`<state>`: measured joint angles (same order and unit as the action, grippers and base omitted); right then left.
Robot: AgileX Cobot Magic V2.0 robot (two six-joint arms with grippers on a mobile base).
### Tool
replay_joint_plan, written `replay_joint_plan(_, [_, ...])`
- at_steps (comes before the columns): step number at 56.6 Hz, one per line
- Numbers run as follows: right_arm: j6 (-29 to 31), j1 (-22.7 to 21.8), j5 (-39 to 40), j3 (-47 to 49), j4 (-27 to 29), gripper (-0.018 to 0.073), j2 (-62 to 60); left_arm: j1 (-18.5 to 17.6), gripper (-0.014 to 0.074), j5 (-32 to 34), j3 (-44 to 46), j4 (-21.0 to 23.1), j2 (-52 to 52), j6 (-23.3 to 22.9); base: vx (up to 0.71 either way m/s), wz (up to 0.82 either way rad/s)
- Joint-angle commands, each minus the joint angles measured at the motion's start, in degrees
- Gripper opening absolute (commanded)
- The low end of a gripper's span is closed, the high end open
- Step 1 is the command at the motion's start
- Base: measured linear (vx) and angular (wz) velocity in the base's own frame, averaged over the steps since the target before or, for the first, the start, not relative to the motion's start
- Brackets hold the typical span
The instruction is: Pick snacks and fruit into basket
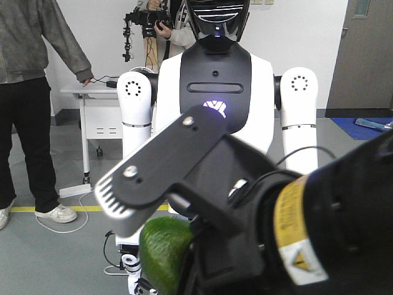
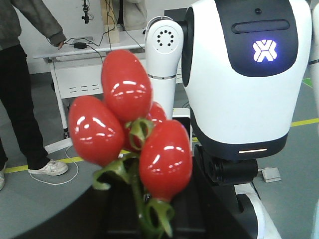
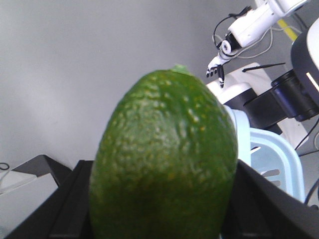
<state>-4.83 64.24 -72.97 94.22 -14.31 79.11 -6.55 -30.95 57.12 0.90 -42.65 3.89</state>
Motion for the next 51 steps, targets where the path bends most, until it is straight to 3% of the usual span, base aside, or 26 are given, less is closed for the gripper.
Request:
replay_joint_plan(1, [0.83,0.00,-0.55,1.79,-1.33,-0.0008,0.53,-0.02,-0.0003,4.89,1.71,0.27,0.16,-0.47,0.00,0.00])
replay_joint_plan(25, [0.74,-0.07,-0.55,1.79,-1.98,0.0011,5.67,-0.02,-0.0003,4.89,1.71,0.27,0.16,-0.47,0.00,0.00])
replay_joint_plan(51, [-0.99,-0.07,-0.55,1.65,-9.81,0.0057,6.69,-0.02,-0.0003,4.97,1.71,0.27,0.16,-0.47,0.00,0.00])
